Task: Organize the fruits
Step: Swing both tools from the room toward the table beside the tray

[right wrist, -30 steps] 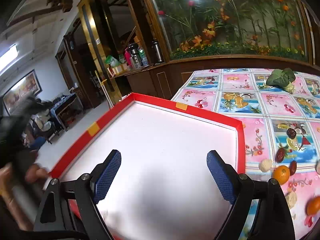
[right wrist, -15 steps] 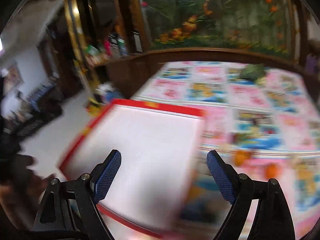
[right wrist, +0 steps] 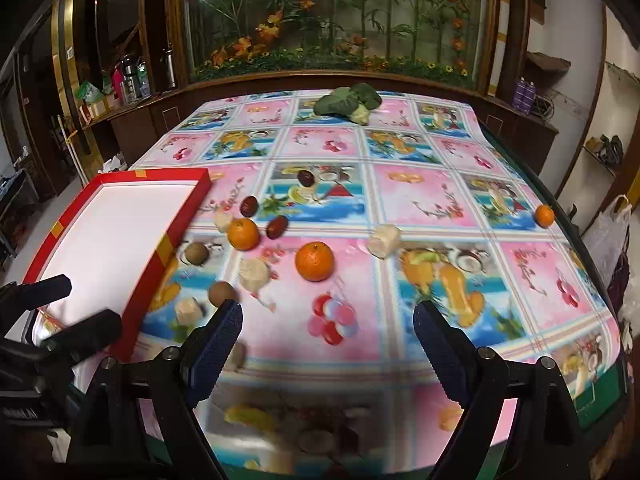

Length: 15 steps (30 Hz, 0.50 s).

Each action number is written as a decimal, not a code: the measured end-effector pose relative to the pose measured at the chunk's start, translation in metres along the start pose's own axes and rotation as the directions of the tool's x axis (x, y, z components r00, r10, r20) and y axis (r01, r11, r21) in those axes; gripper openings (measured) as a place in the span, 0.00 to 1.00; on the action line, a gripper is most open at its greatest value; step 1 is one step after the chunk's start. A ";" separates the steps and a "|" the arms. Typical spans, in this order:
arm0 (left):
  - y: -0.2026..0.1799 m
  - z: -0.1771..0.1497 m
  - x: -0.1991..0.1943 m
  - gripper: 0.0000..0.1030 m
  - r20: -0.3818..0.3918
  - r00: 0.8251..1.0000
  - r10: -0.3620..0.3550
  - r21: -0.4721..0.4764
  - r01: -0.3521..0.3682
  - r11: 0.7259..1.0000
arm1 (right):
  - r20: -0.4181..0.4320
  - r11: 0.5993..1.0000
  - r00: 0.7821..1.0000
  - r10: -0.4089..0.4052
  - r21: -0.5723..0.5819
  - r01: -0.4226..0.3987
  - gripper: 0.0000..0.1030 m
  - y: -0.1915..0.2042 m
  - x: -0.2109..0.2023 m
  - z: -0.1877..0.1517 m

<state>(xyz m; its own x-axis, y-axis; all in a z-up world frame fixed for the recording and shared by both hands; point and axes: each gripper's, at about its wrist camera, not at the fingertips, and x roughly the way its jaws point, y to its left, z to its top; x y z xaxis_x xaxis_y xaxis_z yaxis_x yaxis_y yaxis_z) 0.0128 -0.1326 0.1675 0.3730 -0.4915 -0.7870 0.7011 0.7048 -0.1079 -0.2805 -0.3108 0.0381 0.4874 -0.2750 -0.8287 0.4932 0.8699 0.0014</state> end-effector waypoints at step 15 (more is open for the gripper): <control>-0.029 -0.076 -0.036 0.99 -0.016 0.999 -0.047 0.009 0.047 0.999 | -0.017 0.999 0.999 -0.036 -0.022 0.036 0.86 -0.005 -0.035 -0.013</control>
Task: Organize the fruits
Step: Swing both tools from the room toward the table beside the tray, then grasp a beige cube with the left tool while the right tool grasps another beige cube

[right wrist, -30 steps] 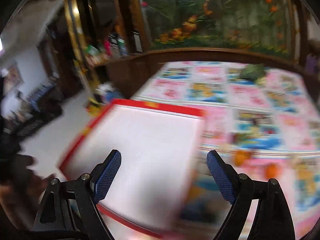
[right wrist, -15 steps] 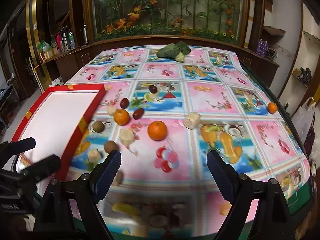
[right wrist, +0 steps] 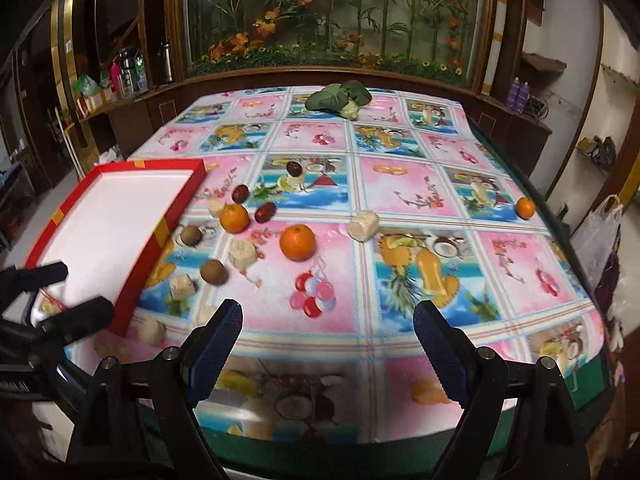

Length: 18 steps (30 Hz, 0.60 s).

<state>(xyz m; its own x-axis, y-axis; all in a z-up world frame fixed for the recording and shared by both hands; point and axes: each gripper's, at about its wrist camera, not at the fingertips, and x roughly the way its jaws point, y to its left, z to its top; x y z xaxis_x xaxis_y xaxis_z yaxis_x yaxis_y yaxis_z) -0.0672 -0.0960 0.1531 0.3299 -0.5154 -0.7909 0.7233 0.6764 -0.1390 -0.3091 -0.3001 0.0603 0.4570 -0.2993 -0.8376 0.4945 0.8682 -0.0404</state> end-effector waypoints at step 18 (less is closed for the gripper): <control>-0.121 -0.055 0.069 0.71 -0.101 0.993 -0.057 0.064 0.064 0.996 | -0.043 0.996 0.998 0.039 0.081 -0.035 0.84 -0.038 0.009 -0.013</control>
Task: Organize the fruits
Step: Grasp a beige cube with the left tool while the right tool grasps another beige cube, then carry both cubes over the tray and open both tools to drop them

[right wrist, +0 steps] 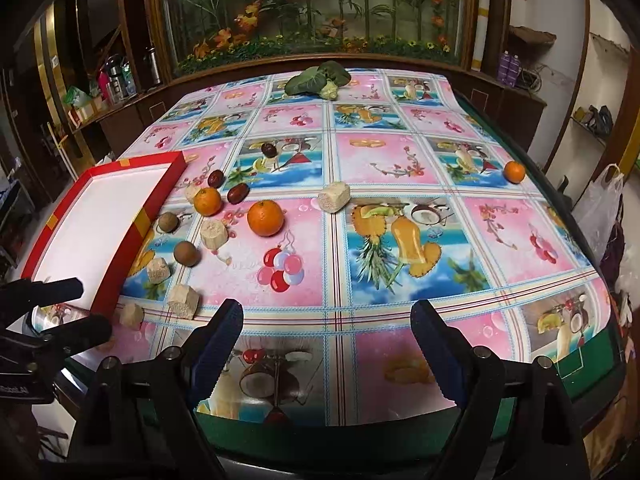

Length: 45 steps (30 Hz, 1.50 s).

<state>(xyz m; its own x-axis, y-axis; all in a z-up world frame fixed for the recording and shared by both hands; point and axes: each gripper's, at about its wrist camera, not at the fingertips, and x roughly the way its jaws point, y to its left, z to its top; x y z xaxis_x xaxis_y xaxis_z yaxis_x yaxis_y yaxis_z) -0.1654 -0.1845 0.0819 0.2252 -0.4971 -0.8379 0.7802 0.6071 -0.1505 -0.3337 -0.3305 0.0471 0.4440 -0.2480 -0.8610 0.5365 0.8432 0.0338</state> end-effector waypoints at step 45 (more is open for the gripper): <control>0.049 -0.024 0.025 0.15 -0.014 0.995 -0.097 -0.129 0.095 0.987 | -0.148 0.967 0.978 0.149 -0.185 -0.175 0.26 0.097 0.062 0.001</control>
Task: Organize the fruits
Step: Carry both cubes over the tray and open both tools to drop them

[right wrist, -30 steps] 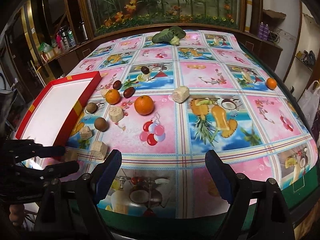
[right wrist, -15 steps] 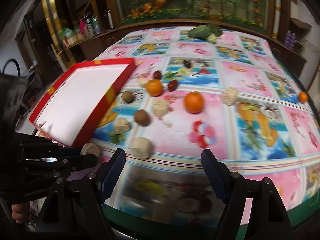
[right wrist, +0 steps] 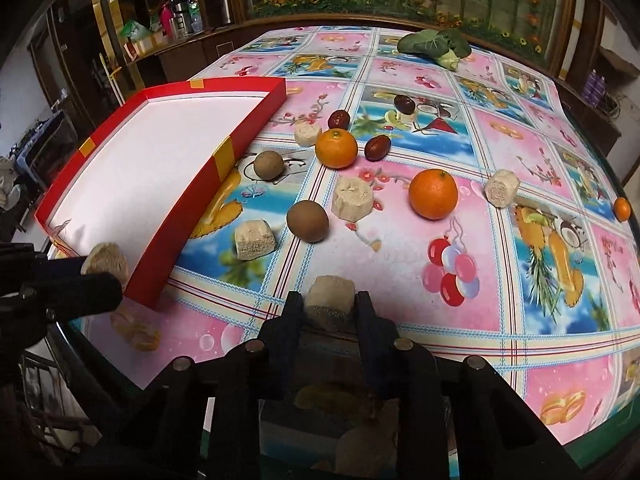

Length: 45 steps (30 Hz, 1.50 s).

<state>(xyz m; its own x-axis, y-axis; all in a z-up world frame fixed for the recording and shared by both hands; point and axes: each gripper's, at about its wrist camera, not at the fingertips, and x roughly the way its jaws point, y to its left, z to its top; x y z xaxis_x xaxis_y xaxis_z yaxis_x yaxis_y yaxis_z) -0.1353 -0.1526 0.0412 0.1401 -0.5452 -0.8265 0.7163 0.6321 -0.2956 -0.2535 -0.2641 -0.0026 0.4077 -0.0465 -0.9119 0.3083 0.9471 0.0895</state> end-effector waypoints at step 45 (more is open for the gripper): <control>0.147 0.010 -0.015 0.16 -0.013 0.994 0.112 -0.263 -0.112 0.958 | 0.005 0.924 1.000 0.005 -0.384 -0.003 0.26 0.150 0.031 0.047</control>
<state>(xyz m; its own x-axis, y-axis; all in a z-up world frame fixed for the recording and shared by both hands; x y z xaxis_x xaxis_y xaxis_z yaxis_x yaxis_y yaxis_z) -0.0253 -0.0567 0.0150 0.2103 -0.4635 -0.8608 0.4910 0.8115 -0.3170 -0.1536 -0.1383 0.0014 0.4131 -0.0435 -0.9096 -0.0460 0.9966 -0.0685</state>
